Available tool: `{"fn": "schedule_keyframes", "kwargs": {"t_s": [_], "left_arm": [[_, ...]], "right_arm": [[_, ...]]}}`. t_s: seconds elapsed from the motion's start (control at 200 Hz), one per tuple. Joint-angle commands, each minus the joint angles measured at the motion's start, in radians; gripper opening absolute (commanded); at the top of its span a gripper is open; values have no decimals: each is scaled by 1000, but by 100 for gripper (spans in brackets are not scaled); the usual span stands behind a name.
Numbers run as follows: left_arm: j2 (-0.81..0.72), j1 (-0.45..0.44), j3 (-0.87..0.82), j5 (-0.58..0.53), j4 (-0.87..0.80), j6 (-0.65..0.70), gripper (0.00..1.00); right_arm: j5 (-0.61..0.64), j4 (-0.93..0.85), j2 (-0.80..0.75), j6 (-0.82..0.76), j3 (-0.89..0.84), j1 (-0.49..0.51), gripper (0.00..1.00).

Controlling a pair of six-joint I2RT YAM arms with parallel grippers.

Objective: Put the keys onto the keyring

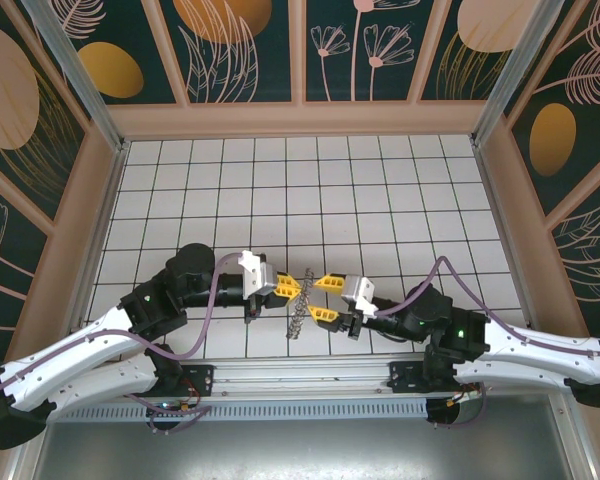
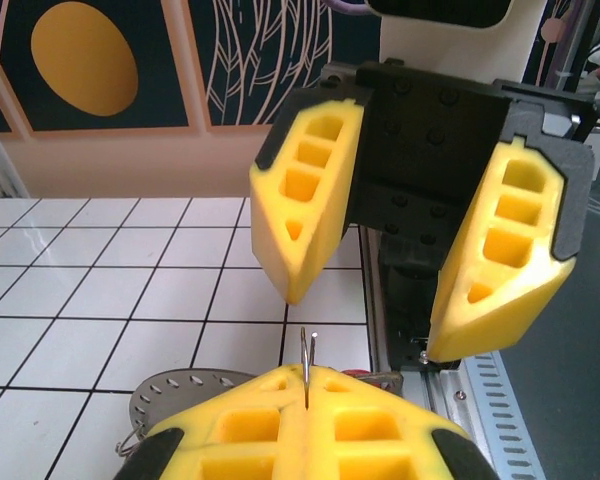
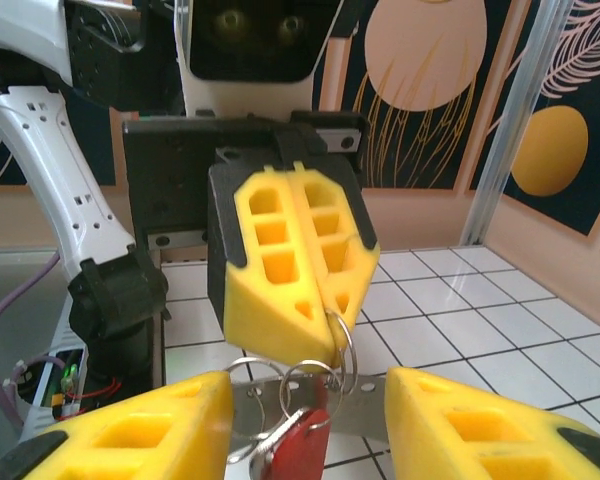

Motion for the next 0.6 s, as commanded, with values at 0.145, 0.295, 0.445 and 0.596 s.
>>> {"fn": "schedule_keyframes", "kwargs": {"t_s": [0.145, 0.295, 0.445, 0.596], "left_arm": [[-5, -4, 8, 38, 61, 15, 0], [-13, -5, 7, 40, 61, 15, 0], [-19, -3, 5, 44, 63, 16, 0], [-27, -6, 4, 57, 72, 13, 0]], "right_arm": [[47, 146, 35, -36, -12, 3, 44], [48, 140, 72, -26, -3, -3, 42], [63, 121, 79, -8, 2, -11, 39], [65, 120, 71, 7, -3, -22, 37]]}}
